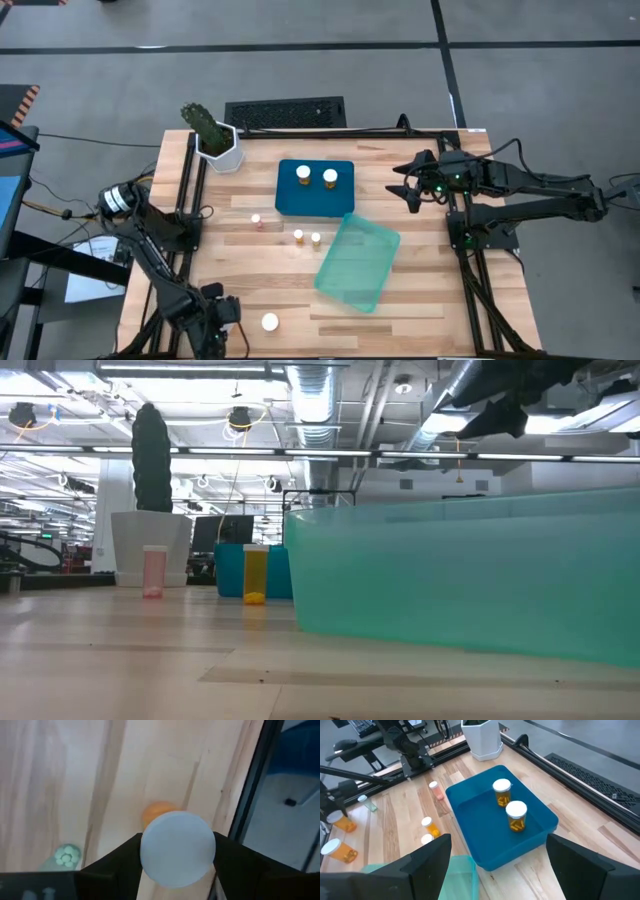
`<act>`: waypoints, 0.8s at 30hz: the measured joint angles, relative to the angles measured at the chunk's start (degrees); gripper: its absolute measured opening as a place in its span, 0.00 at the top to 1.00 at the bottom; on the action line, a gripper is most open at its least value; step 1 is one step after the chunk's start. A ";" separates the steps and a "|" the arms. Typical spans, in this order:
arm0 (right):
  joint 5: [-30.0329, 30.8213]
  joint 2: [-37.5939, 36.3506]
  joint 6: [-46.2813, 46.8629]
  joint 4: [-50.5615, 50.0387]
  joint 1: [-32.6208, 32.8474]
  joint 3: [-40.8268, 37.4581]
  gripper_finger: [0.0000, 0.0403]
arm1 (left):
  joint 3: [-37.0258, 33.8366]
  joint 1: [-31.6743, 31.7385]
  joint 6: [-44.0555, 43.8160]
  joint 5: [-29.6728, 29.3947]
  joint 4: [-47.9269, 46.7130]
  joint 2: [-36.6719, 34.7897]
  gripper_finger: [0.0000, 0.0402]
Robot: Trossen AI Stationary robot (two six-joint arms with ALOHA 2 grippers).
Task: Pick and place medicine bottles into bin by pill shape (circle, oval)
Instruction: Put the large orange pill bottle into the blue bin
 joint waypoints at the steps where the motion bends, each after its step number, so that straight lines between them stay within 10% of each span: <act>1: 0.00 0.01 -0.02 -0.22 0.00 0.00 0.17 | 0.00 0.63 -0.37 0.26 -0.26 -0.70 0.49; 13: 0.00 0.00 -0.50 -0.53 -0.02 0.00 0.17 | 0.02 13.78 -2.87 -0.23 -10.97 -16.08 0.49; 24: 0.01 -0.01 -0.66 -0.59 -0.02 -0.01 0.17 | 0.21 41.02 16.21 -4.19 -11.01 -24.94 0.49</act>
